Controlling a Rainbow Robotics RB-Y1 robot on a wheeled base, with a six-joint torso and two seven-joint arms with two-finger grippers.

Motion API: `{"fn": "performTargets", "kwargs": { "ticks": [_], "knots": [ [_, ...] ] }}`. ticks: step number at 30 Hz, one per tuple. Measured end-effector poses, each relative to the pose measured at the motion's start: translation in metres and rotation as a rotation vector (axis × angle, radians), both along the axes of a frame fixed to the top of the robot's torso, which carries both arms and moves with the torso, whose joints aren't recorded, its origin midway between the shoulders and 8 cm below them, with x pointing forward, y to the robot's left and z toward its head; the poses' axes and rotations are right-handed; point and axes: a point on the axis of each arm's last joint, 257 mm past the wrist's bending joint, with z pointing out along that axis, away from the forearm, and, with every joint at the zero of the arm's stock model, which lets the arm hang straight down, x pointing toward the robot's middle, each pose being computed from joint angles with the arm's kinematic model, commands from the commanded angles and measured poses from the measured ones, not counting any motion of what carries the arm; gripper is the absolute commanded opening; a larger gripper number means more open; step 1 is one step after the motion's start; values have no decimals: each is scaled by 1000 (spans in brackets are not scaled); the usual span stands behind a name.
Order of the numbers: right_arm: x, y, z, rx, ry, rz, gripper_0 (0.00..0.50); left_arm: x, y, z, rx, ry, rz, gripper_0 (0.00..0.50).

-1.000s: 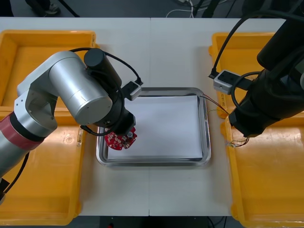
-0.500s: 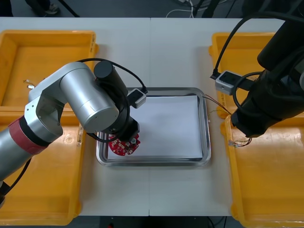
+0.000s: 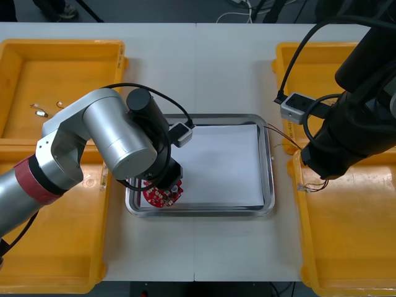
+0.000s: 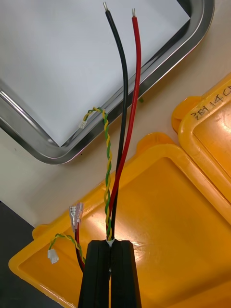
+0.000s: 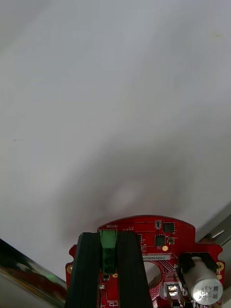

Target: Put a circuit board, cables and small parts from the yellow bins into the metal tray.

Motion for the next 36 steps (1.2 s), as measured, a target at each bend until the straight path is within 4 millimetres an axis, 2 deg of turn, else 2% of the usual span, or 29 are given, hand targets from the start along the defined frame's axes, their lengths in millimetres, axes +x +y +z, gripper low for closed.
{"fn": "performTargets", "kwargs": {
  "ticks": [14, 19, 29, 30, 31, 32, 34, 36],
  "knots": [
    [2, -1, 1, -3, -8, -4, 0, 11, 2, -9, -25, -10, 17, 0],
    [3, -2, 1, -5, -13, -7, 0, 8, 5, -17, -12, -6, 5, 0],
    [4, -2, 1, -5, -15, -8, 0, 7, 7, -19, -11, 1, 8, 13],
    [4, -2, 1, -5, -15, -8, 0, 8, 7, -19, -11, 1, 9, 46],
    [4, -1, 1, -5, -15, -8, 0, 8, 7, -19, -11, 1, 9, 102],
    [4, -1, 1, -5, -16, -8, 0, 8, 7, -19, -11, 1, 9, 329],
    [4, -1, 1, -5, -16, -8, 0, 8, 7, -18, -13, -1, 9, 500],
    [4, -1, 1, -5, -16, -8, 0, 9, 7, -18, -16, -3, 8, 500]
  ]
}}
